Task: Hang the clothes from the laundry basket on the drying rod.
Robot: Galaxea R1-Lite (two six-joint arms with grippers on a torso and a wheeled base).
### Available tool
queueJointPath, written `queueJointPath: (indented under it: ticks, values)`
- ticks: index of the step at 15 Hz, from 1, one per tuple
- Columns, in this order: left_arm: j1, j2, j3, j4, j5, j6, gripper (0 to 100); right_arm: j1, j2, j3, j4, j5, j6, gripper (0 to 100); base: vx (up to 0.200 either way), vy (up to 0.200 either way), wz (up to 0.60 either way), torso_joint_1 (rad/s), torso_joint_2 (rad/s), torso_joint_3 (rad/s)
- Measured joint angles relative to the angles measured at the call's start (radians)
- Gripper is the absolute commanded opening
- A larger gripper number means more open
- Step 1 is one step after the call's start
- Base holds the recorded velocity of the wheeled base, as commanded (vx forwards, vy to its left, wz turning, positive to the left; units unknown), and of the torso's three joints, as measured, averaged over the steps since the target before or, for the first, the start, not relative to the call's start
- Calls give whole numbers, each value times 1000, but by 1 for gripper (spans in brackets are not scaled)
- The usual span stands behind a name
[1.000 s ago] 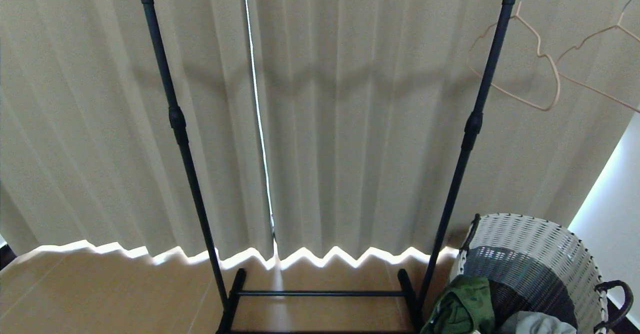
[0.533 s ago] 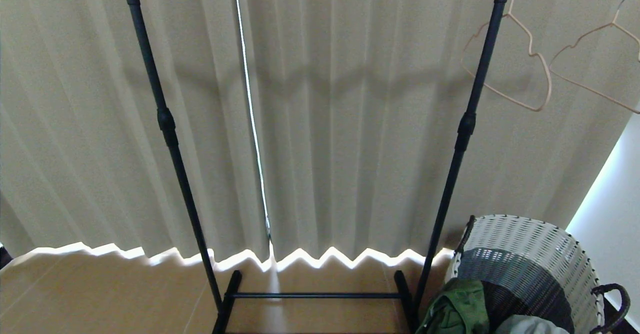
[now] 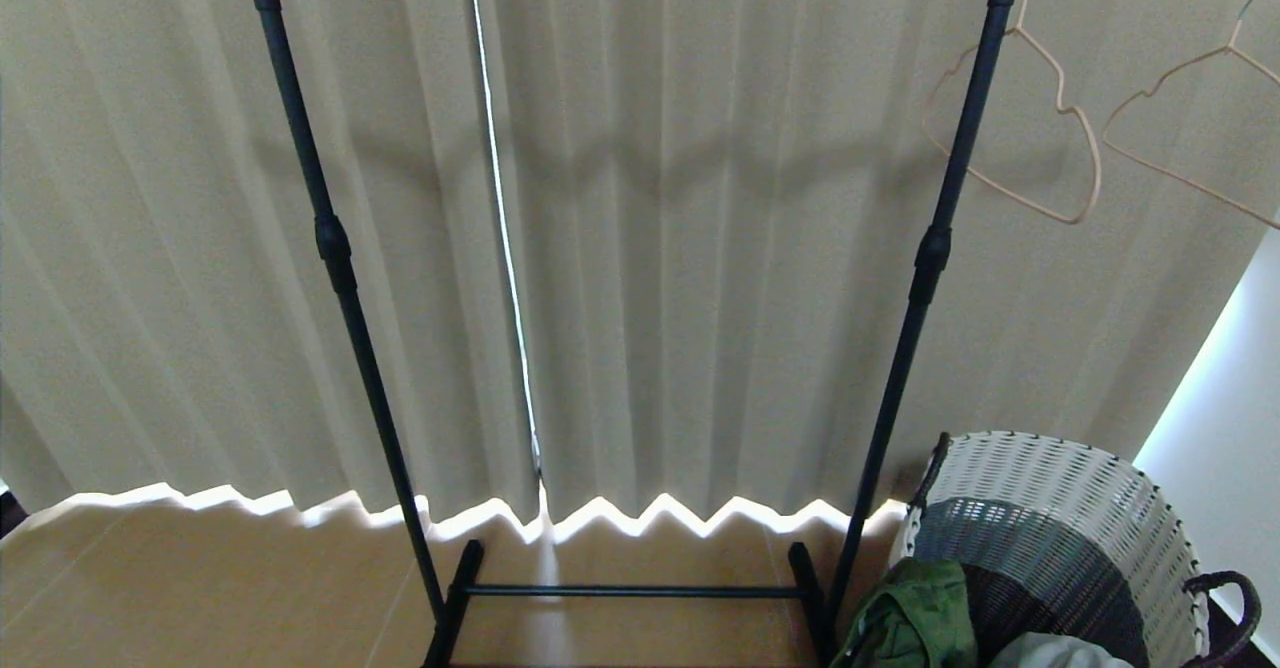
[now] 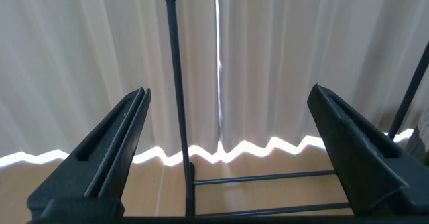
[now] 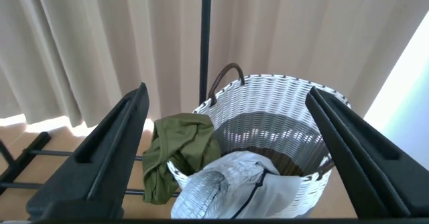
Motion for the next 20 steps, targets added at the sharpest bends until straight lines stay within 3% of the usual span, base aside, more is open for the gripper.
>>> queueJointPath:
  ticks: [12,17,20]
  values:
    - [-1,0,0,1,-3,1,100,-1,0,-2,-7,-1,-18,100,0,0,0,0,0,0]
    - [-1,0,0,1,-2,1,100,2,26,-124,131,-1,-104,100,0,0,0,0,0,0]
    - [-1,0,0,1,-2,0,100,3,153,-171,147,-4,-161,100,0,0,0,0,0,0]
